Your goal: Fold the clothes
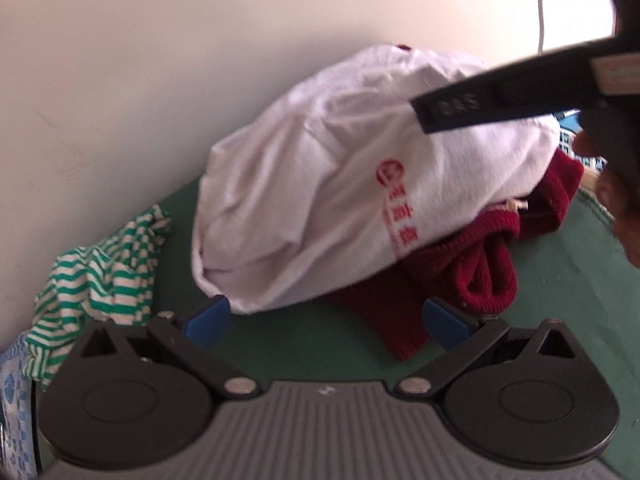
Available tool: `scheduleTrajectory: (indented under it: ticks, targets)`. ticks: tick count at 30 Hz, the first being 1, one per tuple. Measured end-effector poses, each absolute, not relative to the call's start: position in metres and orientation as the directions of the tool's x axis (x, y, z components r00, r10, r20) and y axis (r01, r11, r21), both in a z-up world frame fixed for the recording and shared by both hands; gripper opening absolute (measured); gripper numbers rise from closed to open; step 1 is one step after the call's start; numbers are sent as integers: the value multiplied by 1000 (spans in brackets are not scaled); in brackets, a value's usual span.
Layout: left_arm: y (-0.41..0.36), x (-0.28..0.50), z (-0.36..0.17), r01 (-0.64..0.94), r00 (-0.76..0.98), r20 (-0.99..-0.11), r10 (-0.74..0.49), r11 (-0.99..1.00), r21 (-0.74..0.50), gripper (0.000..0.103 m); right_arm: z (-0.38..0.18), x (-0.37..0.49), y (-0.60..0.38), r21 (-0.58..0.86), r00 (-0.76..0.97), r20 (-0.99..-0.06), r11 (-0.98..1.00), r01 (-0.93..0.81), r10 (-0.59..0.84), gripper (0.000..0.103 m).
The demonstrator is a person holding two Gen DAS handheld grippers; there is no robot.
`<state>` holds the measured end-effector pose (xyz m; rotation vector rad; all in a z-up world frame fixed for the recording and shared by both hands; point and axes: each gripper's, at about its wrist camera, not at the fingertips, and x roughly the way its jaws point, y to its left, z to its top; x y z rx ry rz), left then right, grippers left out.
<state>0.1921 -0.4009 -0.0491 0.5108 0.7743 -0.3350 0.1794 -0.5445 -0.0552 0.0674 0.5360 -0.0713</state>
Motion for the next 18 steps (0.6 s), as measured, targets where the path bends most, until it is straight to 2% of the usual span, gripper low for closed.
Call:
scheduleTrajectory:
  ticks: [1, 4, 12, 15, 16, 18]
  targets:
    - [-401, 192, -52, 467, 670, -736, -98, 826, 316, 103, -57, 180, -543, 45, 860, -508, 996, 81, -48, 21]
    - [-402, 192, -60, 473, 664, -743, -88, 818, 326, 103, -61, 183, -540, 42, 867, -497, 997, 69, -39, 12]
    - [-377, 159, -65, 453, 737, -664, -123, 820, 350, 103, 3, 90, -491, 158, 891, -399, 973, -167, 218, 10]
    - [-384, 140, -64, 438, 789, -599, -139, 811, 388, 102, 27, 52, -469, 187, 876, -364, 946, -265, 317, 8]
    - [-385, 133, -61, 435, 804, -575, -153, 810, 393, 102, 36, 39, -461, 196, 869, -351, 935, -297, 349, 3]
    - [-388, 119, -54, 418, 838, -518, -170, 810, 411, 102, 51, 13, -449, 208, 856, -319, 912, -355, 406, 0]
